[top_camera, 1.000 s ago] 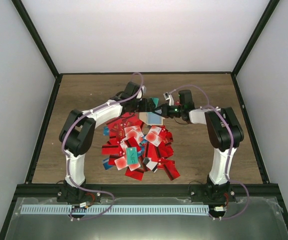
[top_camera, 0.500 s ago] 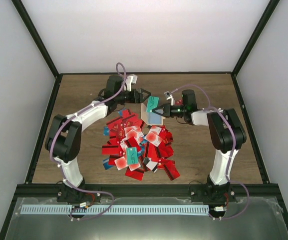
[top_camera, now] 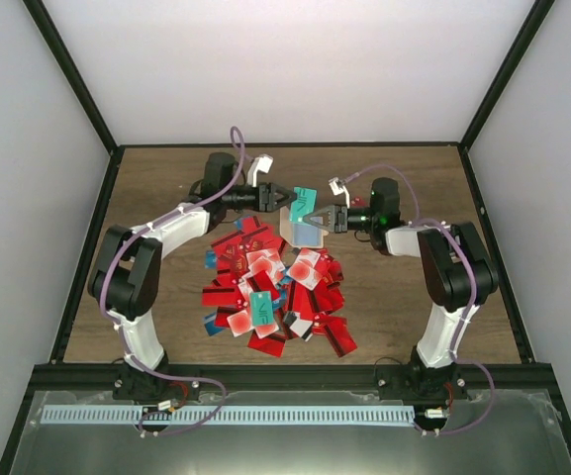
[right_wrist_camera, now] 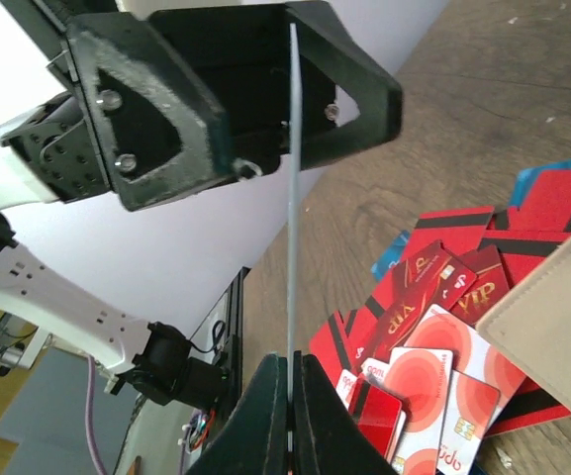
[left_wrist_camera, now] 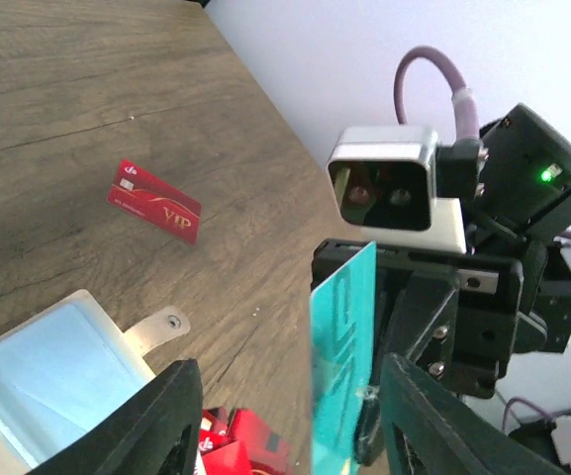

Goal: Put the credit cards into the card holder

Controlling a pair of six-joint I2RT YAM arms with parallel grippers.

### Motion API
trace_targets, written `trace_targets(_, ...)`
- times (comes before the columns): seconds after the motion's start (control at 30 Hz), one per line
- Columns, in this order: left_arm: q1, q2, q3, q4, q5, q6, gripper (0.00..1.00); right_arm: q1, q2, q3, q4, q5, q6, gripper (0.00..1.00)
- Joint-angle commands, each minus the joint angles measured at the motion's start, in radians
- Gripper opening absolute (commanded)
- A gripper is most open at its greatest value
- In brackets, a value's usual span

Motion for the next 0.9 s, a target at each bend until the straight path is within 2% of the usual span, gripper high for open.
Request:
trace_targets(0.0,0.0,-0.019,-0.017,0.022,0.065,0.013,0.48,-0.006,-0.034,-0.016,0.143,-0.065,0.067,0.01)
trace_targets(0.23,-0.004,-0.025,-0.025,0.034,0.109,0.006,0.32,-0.006,-0.045,-0.018,0.163,-0.07,0.076,0.01)
trace_targets(0.47,-0.016,-0.016,-0.023,0.058,0.164,-0.006,0.24,-0.006,-0.039,-0.01,0.163,-0.067,0.079,0.01)
trace_targets(0.6,-0.027,-0.007,-0.021,0.065,0.155,-0.008,0.09,-0.007,-0.042,-0.011,0.153,-0.056,0.074,0.01)
trace_targets(0.63,-0.027,-0.005,-0.021,0.068,0.143,-0.013,0.05,-0.007,-0.045,-0.012,0.135,-0.045,0.065,0.06)
trace_targets(0.67,-0.029,-0.004,-0.02,0.069,0.119,-0.021,0.04,-0.006,-0.051,-0.012,0.105,-0.02,0.047,0.16)
trace_targets(0.7,-0.029,-0.002,-0.02,0.068,0.091,-0.031,0.04,-0.006,-0.063,-0.005,0.032,0.024,-0.006,0.21)
trace_targets(0.77,-0.029,0.007,-0.01,0.043,0.008,-0.046,0.04,-0.006,-0.088,0.02,-0.218,0.172,-0.115,0.31)
trace_targets(0.87,-0.029,0.025,0.013,-0.046,-0.121,-0.044,0.04,-0.007,-0.12,0.038,-0.439,0.41,-0.204,0.37)
